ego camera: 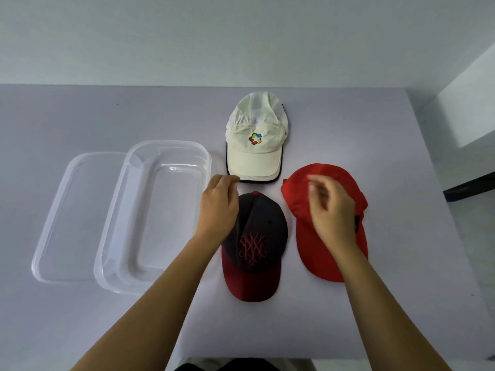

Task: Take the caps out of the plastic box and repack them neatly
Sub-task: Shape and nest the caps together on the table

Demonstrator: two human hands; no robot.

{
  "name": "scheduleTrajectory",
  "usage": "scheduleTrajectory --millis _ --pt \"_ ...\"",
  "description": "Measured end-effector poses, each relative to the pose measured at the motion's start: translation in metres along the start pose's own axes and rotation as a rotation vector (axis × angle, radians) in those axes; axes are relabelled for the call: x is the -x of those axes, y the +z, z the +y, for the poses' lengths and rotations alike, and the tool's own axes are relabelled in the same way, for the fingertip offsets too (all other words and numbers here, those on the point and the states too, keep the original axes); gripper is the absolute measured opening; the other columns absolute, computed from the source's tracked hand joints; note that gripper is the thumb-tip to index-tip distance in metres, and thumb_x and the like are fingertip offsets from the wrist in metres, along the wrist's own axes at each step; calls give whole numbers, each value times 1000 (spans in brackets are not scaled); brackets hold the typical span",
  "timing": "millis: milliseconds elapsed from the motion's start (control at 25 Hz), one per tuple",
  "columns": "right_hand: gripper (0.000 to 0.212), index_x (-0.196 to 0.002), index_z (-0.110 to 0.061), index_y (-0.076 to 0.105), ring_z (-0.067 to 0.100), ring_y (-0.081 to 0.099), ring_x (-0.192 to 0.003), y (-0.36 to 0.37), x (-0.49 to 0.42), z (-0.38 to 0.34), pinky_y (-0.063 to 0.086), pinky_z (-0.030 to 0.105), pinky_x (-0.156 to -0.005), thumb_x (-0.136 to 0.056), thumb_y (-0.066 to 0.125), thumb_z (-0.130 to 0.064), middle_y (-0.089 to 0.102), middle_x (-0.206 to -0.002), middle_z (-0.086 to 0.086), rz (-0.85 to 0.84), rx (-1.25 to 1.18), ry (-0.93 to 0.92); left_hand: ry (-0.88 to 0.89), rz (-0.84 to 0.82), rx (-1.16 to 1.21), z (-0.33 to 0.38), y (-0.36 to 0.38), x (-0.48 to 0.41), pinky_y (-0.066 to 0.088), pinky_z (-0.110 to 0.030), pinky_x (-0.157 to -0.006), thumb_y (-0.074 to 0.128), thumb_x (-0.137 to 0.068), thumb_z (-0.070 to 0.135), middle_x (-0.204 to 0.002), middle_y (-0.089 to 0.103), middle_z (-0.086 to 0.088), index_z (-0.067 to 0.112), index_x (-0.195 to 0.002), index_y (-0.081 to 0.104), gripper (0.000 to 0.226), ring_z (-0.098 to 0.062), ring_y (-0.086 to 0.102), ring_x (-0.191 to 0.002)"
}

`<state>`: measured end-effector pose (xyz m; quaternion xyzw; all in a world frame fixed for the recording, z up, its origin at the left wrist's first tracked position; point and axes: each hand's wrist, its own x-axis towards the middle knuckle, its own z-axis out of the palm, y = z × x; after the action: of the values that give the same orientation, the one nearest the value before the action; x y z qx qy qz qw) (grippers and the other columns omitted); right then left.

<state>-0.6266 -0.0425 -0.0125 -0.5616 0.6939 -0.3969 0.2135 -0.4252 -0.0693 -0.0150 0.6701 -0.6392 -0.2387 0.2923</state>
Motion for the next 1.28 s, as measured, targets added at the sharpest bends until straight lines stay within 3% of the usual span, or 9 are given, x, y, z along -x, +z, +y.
scheduleTrajectory --millis 80,200,320,440,640,800,960,1120,1280 --pt "22 -112 -10 61 16 59 -99 -21 25 25 46 18 -86 -92 53 -11 61 -110 4 171 -17 201 118 -24 83 14 5 27 36 -9 -83 49 -90 4 -105 66 -11 3 -106 67 24 -18 60 -94" --pt "36 -121 -1 52 37 48 -116 -30 58 77 40 44 -99 -88 58 -14 53 -122 25 230 150 589 235 -415 134 36 47 69 39 -21 -102 48 -90 7 -121 63 -12 4 -119 62 32 -18 57 -113" --pt "55 -132 2 39 43 40 -124 -39 66 98 35 48 -105 -90 57 -28 39 -135 31 120 139 922 151 -762 -39 50 93 98 14 -28 -117 43 -96 14 -156 22 -17 2 -146 27 54 -27 22 -144" --pt "56 -136 -2 35 39 45 -123 -48 67 105 39 42 -99 -92 53 -31 36 -141 25 108 -62 1005 135 -856 -186 55 112 107 7 -33 -119 42 -95 16 -159 0 -20 3 -150 8 66 -31 7 -147" --pt "41 -133 -2 44 31 55 -116 -63 68 109 47 44 -96 -99 41 -25 54 -133 19 99 -639 1039 -28 -817 -5 68 114 106 10 -33 -118 33 -100 31 -159 9 -15 10 -149 19 55 -26 13 -147" --pt "36 -131 -5 46 18 62 -101 -75 73 82 59 28 -78 -99 41 -20 62 -119 10 115 -979 930 -328 -389 357 100 101 87 34 -38 -108 35 -99 33 -139 47 -12 9 -136 40 45 -27 43 -130" --pt "46 -126 -14 51 9 69 -95 -92 77 46 58 23 -73 -84 55 -31 64 -118 1 34 -1068 780 -752 -170 552 127 76 51 34 -40 -99 29 -97 36 -134 50 -17 5 -133 44 49 -33 47 -121" --pt "33 -126 -15 54 17 64 -108 -103 59 25 56 35 -88 -96 45 -26 65 -121 4 25 -1037 741 -700 -179 681 143 52 46 42 -35 -76 26 -98 44 -101 63 -13 5 -100 63 54 -24 56 -92" --pt "34 -104 -22 65 16 65 -94 -109 31 -2 53 32 -76 -99 36 -38 70 -98 0 102 -781 721 -506 -193 702 146 39 49 47 -26 -69 30 -97 50 -77 60 2 16 -77 59 49 -12 57 -75"
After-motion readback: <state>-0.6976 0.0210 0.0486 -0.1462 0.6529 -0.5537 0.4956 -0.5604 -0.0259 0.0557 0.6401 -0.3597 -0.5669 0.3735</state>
